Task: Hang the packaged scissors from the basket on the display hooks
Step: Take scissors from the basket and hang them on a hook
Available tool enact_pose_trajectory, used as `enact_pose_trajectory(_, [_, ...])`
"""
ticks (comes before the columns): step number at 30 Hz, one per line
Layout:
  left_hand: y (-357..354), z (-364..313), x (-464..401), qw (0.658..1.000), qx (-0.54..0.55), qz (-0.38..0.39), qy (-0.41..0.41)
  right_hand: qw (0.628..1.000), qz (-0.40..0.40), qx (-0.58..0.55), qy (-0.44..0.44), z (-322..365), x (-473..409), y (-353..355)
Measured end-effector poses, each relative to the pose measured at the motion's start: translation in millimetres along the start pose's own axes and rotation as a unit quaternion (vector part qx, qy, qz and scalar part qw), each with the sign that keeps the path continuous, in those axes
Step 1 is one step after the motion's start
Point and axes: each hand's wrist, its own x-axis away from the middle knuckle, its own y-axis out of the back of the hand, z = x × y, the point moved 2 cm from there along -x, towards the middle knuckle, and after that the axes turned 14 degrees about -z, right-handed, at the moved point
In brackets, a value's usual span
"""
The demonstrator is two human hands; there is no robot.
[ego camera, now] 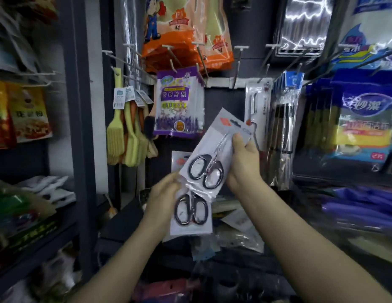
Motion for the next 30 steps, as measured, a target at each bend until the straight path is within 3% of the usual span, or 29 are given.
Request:
enact_pose_trajectory(1, [-1, 5, 5, 0.997, 0.057, 0.013, 0.056, 1.0, -0.011, -0.002, -0.017, -10, 8, 5])
enact_pose_trajectory(3, [3, 12, 13, 0.991, 0.095, 0.033, 0.092, 0.998, -0.034, 0.007, -0.045, -28, 20, 15])
enact_pose_trajectory(7, [19, 24, 29, 0.994, 0.061, 0.061, 0.066, 0.995, -0.062, -0.015, -0.077, -45, 31, 29])
enact_pose_trajectory(10, [26, 28, 38, 0.998, -0.027, 0.036, -0.031, 0.999, -0.03, 0.001, -0.018, -42, 32, 37])
enact_pose_trajectory(13, [31, 33, 36, 0.996, -0.05, 0.038, -0.06, 0.99, 0.028, 0.115, 0.078, -28, 22, 48])
enact_pose_trajectory(15, [30, 32, 35, 0.996, -0.045, 0.039, -0.07, 0.963, 0.04, 0.224, 0.142, -18, 13, 55])
enact_pose_trajectory(18, [27, 30, 37, 0.994, -0.049, 0.047, -0.089, 0.945, 0.07, 0.264, 0.18, -8, 10, 61])
enact_pose_trajectory(24, [23, 36, 30, 0.995, -0.04, 0.062, -0.073, 0.966, 0.137, 0.202, 0.084, 8, 0, 73])
enact_pose_trajectory(27, [11, 36, 22, 0.994, -0.055, 0.054, -0.075, 0.994, 0.086, 0.073, 0.003, 12, -5, 64])
enact_pose_trajectory(30, [-4, 36, 15, 0.992, -0.076, 0.042, -0.093, 0.993, 0.063, -0.042, -0.089, 13, -4, 45])
